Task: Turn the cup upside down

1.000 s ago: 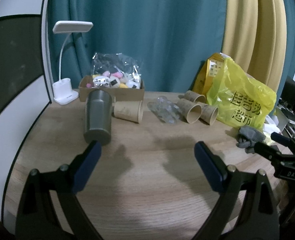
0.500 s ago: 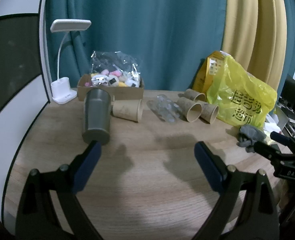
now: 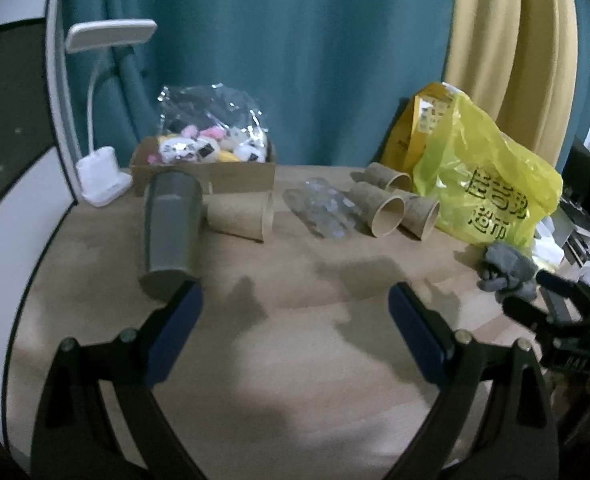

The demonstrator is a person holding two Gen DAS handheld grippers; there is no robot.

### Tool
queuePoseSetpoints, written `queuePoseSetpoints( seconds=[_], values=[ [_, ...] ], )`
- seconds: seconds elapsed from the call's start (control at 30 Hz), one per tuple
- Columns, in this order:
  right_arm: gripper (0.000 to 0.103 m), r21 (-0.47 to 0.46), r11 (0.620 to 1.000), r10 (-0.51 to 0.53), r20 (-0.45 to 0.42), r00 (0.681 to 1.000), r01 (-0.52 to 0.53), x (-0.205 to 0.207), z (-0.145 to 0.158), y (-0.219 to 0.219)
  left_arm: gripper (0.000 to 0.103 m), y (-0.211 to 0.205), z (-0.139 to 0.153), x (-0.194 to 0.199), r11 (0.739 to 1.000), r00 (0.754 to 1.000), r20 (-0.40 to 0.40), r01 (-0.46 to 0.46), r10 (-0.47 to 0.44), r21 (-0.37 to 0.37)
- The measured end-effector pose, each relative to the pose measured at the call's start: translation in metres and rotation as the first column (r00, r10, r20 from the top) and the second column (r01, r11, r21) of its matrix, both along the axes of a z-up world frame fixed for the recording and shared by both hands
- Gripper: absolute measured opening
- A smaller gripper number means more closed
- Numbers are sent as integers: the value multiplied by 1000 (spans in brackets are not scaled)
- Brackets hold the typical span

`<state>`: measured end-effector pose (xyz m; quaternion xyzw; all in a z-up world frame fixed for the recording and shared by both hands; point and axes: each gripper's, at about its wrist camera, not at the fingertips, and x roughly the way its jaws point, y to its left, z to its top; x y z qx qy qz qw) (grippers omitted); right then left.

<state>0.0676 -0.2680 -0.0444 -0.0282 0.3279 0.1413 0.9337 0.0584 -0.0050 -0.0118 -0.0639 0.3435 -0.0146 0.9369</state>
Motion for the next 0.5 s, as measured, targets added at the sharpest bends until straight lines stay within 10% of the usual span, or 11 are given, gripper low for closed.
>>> queuePoseSetpoints(
  seconds=[0.5],
  values=[
    [102, 5, 999, -36, -100, 994, 37, 89, -35, -28, 95, -32, -23, 184, 997, 973, -221, 51, -64, -61]
  ],
)
